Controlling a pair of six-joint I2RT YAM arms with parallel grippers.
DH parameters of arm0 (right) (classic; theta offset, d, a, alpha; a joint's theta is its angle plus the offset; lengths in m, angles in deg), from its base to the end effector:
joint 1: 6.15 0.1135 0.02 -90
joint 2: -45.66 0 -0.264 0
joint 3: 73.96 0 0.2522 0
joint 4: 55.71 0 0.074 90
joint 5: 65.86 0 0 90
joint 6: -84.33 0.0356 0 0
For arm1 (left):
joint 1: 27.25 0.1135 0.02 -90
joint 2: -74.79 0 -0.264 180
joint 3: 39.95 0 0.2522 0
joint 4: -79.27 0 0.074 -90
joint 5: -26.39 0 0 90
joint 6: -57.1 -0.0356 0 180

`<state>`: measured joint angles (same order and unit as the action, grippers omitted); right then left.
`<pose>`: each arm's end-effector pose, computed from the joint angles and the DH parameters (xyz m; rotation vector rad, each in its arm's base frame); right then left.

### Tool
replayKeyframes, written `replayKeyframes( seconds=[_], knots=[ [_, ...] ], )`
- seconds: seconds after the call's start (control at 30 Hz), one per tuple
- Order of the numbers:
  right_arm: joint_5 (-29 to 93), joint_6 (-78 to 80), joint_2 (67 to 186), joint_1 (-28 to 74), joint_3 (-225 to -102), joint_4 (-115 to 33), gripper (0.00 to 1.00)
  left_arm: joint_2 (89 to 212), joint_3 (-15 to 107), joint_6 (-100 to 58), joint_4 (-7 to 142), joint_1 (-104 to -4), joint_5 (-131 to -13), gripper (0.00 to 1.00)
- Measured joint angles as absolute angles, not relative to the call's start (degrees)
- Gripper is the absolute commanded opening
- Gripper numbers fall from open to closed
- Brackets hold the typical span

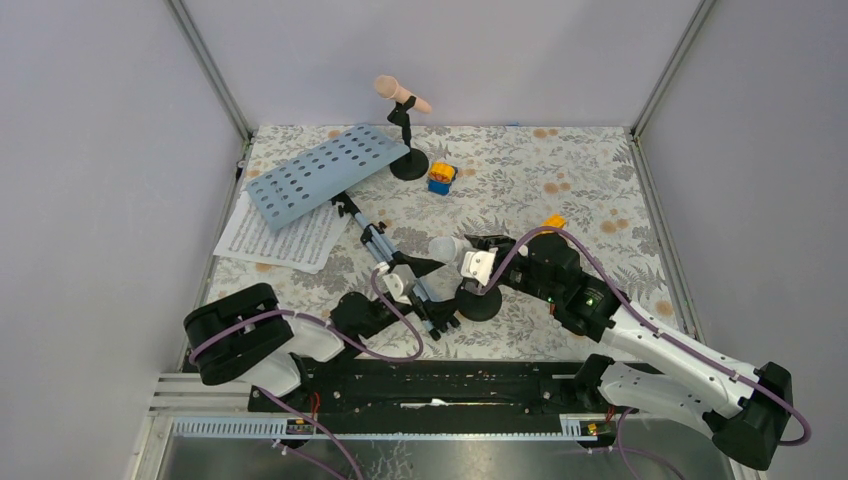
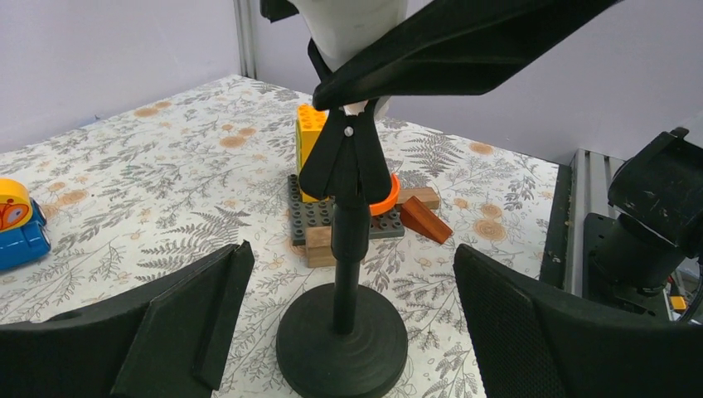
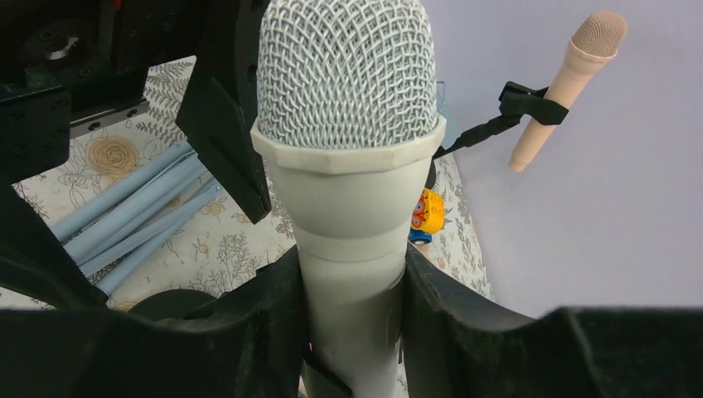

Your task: Pack up the instrument practice props

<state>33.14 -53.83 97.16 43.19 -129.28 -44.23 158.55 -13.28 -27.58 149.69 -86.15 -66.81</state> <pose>0.1362 0.1671 0.3224 -1.3561 1.0336 0.1492 0.1196 -0.2022 0.1895 0.6779 1.2325 -0.9782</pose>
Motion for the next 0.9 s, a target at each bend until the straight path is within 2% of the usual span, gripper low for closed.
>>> replayKeyframes(
  seconds=[0.1, 0.13, 0.33, 0.47, 0.57, 0.7, 0.73, 0.77, 0.83, 0.87, 0.9],
  knots=[
    [33.9, -53.8, 97.2, 43.2, -129.3, -44.3, 0.02, 159.1, -12.4, -28.5, 149.7, -86.2, -66.4, 0.99],
    [34.2, -53.8, 97.2, 43.2, -129.3, -44.4, 0.0, 159.5, -12.0, -28.8, 149.7, -86.2, -66.2, 0.99],
    [35.0, -53.8, 97.1, 43.2, -129.2, -44.3, 0.0, 162.7, -8.5, -31.5, 149.9, -86.2, -65.7, 0.98],
    [35.4, -53.8, 97.1, 43.2, -129.2, -44.3, 0.0, 165.0, -5.8, -32.7, 150.1, -86.2, -65.7, 0.9],
    [35.4, -53.8, 96.9, 43.2, -129.2, -44.1, 0.0, 166.5, -4.0, -33.2, 150.1, -86.2, -65.8, 0.74],
    [35.3, -53.6, 96.6, 43.1, -129.2, -43.8, 0.0, 168.0, -2.3, -33.3, 151.1, -86.2, -66.6, 0.62],
    [35.3, -53.5, 96.5, 43.1, -129.2, -43.8, 0.0, 168.3, -2.0, -33.3, 151.4, -86.1, -66.8, 0.56],
    [35.3, -53.4, 96.4, 43.1, -129.2, -43.7, 0.0, 168.4, -1.9, -33.2, 151.4, -86.2, -67.0, 0.46],
    [35.1, -53.4, 96.2, 43.1, -129.1, -43.8, 0.0, 168.6, -1.8, -32.9, 151.5, -86.1, -68.0, 0.12],
    [35.2, -53.3, 96.1, 43.1, -129.1, -43.6, 0.0, 168.7, -1.8, -33.0, 151.5, -86.2, -68.0, 0.03],
    [35.2, -53.2, 95.9, 43.1, -129.0, -43.5, 0.0, 168.7, -1.8, -33.1, 151.5, -86.1, -68.3, 0.0]
  ],
)
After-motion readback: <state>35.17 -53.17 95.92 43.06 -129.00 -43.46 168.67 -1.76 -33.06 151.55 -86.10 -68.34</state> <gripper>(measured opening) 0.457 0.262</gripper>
